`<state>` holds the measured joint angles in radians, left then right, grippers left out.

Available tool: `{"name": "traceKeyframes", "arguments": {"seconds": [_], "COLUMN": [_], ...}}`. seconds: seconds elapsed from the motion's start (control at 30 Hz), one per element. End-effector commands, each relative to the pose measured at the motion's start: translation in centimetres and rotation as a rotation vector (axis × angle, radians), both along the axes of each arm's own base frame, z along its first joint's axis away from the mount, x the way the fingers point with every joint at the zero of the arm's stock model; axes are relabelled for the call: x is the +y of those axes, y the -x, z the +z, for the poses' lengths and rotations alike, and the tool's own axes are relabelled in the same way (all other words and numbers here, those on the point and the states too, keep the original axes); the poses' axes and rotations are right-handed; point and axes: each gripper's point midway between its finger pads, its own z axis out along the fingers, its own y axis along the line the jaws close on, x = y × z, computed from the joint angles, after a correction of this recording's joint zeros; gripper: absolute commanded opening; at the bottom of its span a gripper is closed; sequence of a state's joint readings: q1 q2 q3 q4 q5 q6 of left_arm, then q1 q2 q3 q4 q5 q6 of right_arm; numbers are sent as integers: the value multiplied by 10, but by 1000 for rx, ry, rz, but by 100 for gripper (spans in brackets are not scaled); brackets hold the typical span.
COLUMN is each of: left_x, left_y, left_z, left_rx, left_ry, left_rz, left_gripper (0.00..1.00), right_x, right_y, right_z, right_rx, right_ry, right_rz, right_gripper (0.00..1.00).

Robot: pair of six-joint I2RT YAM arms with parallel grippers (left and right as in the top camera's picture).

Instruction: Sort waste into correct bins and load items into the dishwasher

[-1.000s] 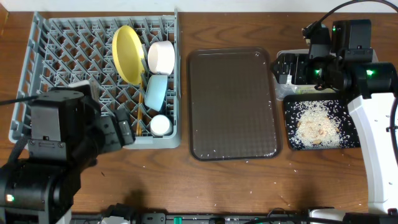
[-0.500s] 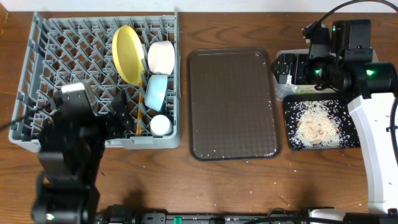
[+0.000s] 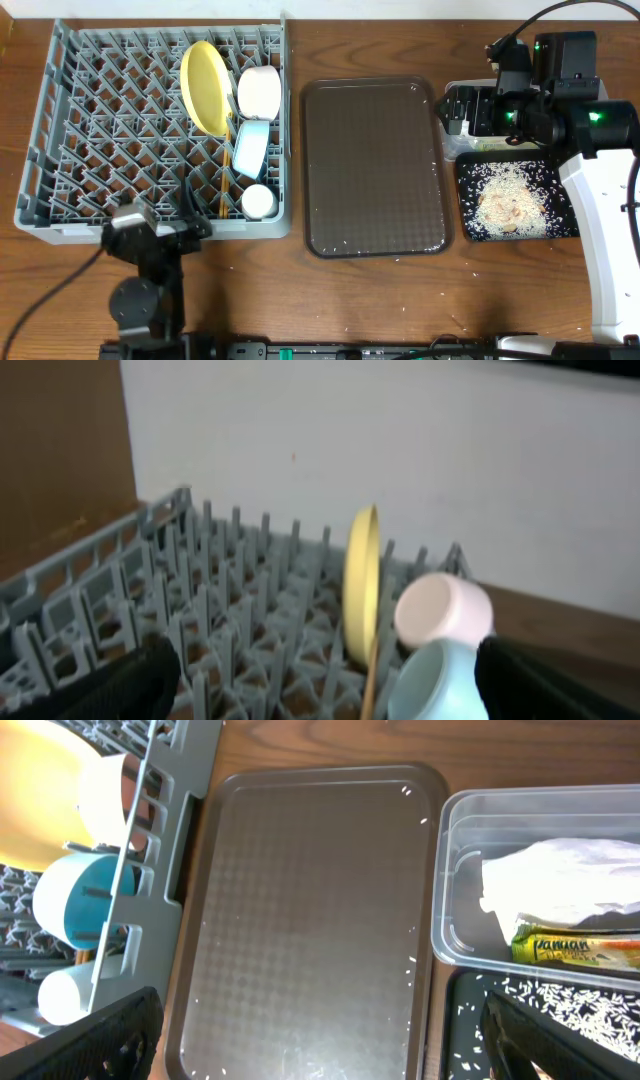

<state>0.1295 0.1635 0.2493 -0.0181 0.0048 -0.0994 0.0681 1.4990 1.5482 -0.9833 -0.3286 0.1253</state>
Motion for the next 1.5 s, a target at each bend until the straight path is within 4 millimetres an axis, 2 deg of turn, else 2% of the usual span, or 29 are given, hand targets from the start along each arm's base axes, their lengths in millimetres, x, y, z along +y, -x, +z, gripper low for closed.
{"name": "traceKeyframes", "arguments": {"seconds": [0.0, 0.13, 0.27, 0.43, 0.77, 0.97, 1.47], "left_x": [2, 2, 2, 2, 3, 3, 2], "left_y": [2, 1, 0, 0, -2, 1, 1], "left_z": [-16, -32, -39, -56, -66, -97, -97], "left_rx": [-24, -33, -22, 46, 19, 144, 144], "left_ry": [-17, -18, -17, -8, -22, -4, -4], "left_rz": [8, 8, 8, 9, 11, 9, 6], "left_gripper": [95, 95, 95, 95, 95, 95, 95], "right_x": [2, 2, 2, 2, 2, 2, 2], "right_y": [0, 0, 0, 0, 0, 0, 0], "right_z": [-1, -1, -1, -1, -1, -1, -1], "right_rx": [6, 6, 6, 6, 6, 6, 6], "right_ry": [-6, -6, -7, -6, -6, -6, -7], "right_rz": [7, 7, 7, 7, 7, 7, 7], "right_gripper": [99, 99, 99, 99, 99, 99, 99]}}
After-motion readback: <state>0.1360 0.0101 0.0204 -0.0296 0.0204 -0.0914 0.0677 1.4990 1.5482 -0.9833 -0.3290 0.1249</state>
